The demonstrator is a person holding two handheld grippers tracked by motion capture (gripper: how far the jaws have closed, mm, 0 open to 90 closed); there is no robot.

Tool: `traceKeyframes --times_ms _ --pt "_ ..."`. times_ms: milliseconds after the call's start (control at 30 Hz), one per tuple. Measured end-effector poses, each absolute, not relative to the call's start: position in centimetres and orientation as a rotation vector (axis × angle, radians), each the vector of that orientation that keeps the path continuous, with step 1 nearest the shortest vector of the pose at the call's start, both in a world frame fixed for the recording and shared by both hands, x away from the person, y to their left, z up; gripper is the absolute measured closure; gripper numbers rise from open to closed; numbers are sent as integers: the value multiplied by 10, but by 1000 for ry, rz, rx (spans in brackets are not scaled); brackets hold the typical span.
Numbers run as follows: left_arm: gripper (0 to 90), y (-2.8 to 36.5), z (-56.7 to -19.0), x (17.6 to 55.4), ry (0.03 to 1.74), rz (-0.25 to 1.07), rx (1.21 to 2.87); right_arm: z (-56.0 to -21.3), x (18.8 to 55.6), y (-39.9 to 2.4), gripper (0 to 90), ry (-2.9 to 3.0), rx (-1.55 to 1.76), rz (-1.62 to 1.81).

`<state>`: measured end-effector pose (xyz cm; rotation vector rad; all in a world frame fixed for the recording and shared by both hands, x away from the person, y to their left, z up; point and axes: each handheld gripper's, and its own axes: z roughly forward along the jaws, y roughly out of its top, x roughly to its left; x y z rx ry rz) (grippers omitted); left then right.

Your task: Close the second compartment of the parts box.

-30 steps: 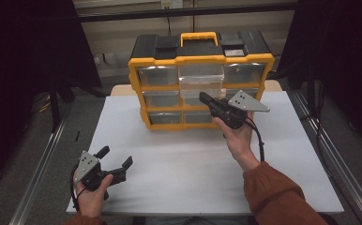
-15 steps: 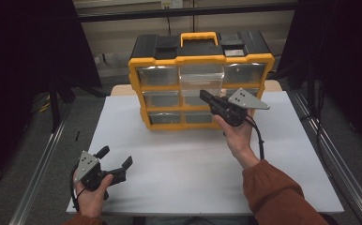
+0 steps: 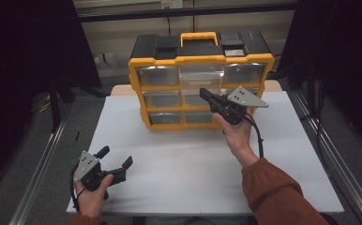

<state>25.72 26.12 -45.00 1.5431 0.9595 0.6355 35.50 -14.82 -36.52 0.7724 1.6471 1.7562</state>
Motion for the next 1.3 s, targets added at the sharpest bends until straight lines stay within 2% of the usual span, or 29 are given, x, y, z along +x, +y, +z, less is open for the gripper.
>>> traceKeyframes --times_ms 1300 --pt "36 262 -450 257 954 646 1559 -364 367 -147 900 1638 784 1718"
